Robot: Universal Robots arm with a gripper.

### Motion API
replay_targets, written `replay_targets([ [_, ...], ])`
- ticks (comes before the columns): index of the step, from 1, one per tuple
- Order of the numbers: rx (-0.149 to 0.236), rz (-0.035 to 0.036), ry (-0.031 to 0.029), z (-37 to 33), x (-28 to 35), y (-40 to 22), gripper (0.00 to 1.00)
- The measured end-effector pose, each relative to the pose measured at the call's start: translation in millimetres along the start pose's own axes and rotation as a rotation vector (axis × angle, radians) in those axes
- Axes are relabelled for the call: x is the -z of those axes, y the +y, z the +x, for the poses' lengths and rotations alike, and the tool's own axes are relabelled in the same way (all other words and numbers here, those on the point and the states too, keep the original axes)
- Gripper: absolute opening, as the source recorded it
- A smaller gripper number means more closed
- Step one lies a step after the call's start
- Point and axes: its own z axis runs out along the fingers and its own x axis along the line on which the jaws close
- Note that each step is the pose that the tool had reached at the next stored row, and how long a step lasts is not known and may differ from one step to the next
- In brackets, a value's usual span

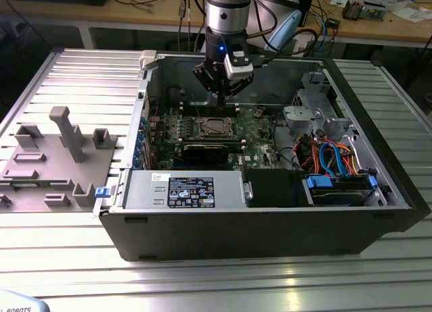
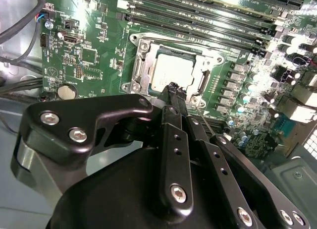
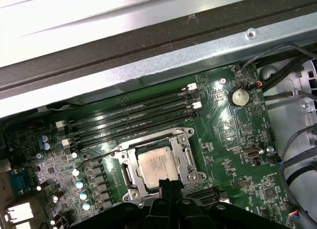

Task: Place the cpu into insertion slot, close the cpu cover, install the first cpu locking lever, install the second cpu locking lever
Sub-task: 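Install the first cpu locking lever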

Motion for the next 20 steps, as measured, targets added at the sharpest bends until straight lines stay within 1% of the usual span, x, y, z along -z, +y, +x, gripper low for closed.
replay_targets([
  [20, 0.048, -0.0019, -0.0020, 0.0, 0.0, 0.0, 0.11],
])
